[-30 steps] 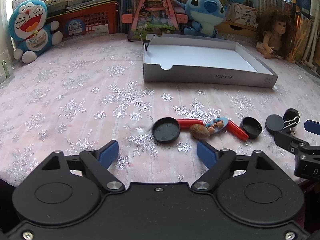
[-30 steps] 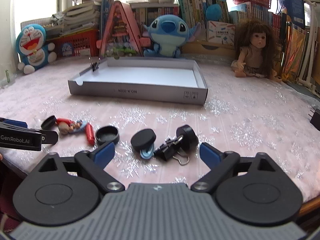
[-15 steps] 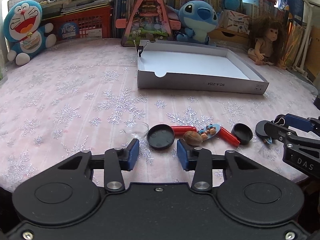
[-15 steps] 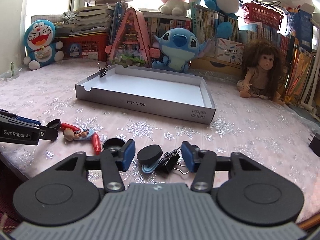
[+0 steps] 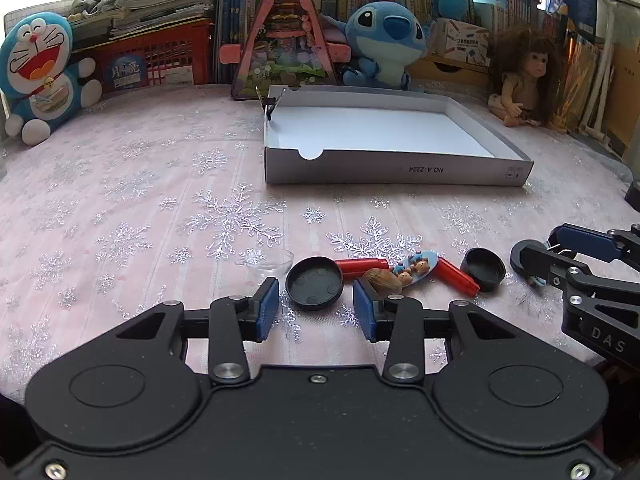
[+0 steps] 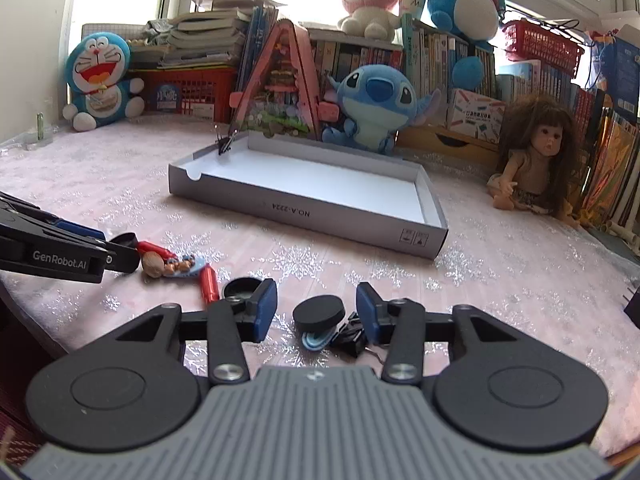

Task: Organize rigid objects
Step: 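Close the left gripper on a flat black lid while the right gripper closes on another black lid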

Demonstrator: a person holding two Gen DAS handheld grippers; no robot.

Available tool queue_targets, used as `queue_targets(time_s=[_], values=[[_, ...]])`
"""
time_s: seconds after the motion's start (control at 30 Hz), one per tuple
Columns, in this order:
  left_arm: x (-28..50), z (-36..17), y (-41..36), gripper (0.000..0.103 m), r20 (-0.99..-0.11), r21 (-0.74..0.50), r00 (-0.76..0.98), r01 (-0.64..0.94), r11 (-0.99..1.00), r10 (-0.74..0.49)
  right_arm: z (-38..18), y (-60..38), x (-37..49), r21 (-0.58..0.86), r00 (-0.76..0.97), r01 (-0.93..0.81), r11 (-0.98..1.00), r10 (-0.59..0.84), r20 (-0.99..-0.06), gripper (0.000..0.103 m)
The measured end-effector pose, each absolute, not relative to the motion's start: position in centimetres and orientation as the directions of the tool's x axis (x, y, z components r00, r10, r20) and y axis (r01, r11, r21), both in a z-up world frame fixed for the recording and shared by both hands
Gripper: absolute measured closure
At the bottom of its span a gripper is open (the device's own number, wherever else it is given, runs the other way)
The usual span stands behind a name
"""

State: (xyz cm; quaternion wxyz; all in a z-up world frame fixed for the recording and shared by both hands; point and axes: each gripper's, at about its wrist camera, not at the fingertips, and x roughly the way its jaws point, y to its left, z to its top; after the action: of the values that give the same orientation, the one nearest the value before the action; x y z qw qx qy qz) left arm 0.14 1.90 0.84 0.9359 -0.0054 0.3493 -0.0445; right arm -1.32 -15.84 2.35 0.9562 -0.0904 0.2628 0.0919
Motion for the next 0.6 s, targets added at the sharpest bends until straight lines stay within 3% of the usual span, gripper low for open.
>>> queue_targets(time_s=[0.2,0.3,0.4,0.47,0.6], values=[[0.3,0.7,1.8,0.064,-0.648,-0.031,0.757,0.085,0.996,-0.084,1.7,-15.7,-0.7,-0.128,0.832,-0.223,0.967,0.120,-0.541,0.057],[0.4,0.7,1.8,0.065,-0.646,-0.029,0.759,0.081,0.996,-0.081,1.4,-15.7,-0.5,-0.127,0.820,-0.234,0.964,0.125,-0.559,0.064],[0.3,0.6,1.8,0.073,-0.642,-0.021,0.764,0.074,0.997,-0.070,1.1,-15.7,-0.3,-0.122,0.813,-0.241,0.963,0.132,-0.568,0.067],[0.3,0.6,1.9,0.073,-0.638,-0.023,0.766,0.075,0.997,-0.072,1.0,-15.7,-0.2,-0.125,0.812,-0.239,0.963,0.128,-0.569,0.073],[0.1,1.0,1.9,0.073,-0.620,-0.023,0.780,0.080,0.997,-0.077,1.0,-15.8,0.0,-0.124,0.815,-0.236,0.964,0.127,-0.565,0.073]])
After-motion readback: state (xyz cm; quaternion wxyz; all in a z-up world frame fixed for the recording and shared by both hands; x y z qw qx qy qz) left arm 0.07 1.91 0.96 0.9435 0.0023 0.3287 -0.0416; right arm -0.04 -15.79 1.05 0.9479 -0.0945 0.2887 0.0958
